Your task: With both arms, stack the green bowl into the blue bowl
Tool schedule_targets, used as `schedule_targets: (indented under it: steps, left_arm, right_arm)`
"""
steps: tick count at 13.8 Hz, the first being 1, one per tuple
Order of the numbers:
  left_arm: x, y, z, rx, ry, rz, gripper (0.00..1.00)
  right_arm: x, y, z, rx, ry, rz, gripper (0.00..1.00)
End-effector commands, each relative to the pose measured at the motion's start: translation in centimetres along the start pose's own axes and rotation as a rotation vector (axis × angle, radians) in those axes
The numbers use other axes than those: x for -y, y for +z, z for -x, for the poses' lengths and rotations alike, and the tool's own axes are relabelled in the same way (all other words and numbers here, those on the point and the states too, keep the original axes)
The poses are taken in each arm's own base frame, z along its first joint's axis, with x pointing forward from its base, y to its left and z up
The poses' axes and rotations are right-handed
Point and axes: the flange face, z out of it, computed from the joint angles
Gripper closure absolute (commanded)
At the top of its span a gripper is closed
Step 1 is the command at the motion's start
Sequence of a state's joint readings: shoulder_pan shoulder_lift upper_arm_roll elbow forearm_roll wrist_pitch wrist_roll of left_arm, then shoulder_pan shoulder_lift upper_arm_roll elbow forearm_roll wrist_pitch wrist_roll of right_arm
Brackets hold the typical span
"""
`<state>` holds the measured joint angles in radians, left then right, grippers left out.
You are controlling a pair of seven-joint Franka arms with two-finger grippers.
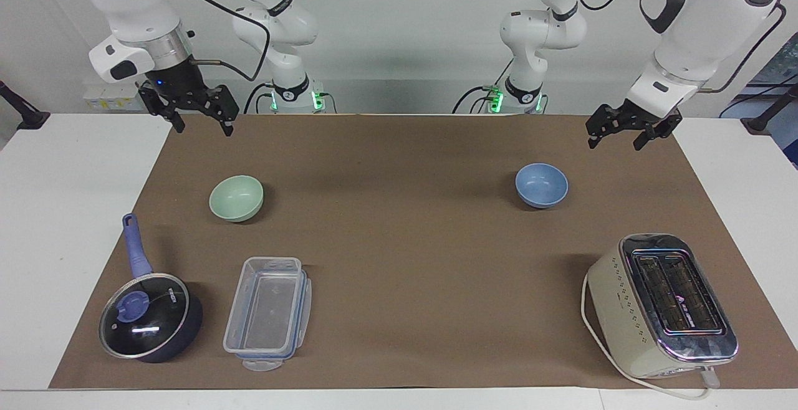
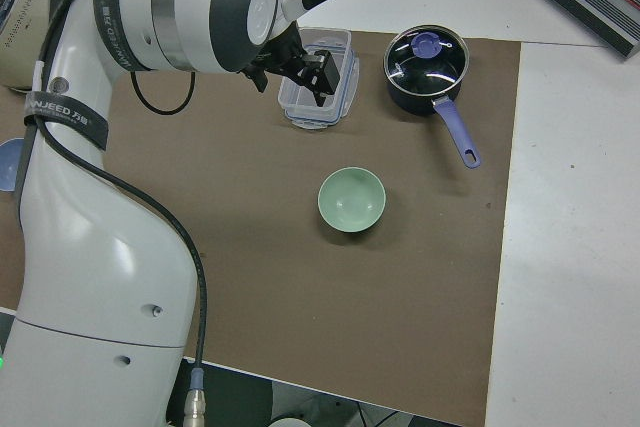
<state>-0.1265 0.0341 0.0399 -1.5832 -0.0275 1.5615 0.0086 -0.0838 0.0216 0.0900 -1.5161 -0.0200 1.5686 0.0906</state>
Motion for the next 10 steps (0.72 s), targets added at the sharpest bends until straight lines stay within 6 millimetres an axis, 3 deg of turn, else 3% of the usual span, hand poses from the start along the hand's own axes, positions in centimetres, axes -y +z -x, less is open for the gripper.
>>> schedule_targets:
  steps: [1,4,10]
  left_arm:
    - [0.2,-0.5,0.1,0.007,0.011,-0.011,0.0]
    - [0.2,-0.5,0.1,0.007,0.011,-0.011,0.0]
    - [0.2,-0.5,0.1,0.007,0.011,-0.011,0.0]
  right_arm:
    - [0.1,0.1,0.2,-0.002,-0.029,0.011,0.0]
    - [-0.8,0.2,0.1,0.002,-0.013,0.0,0.0]
    - [-0.8,0.2,0.1,0.002,-0.012,0.0,0.0]
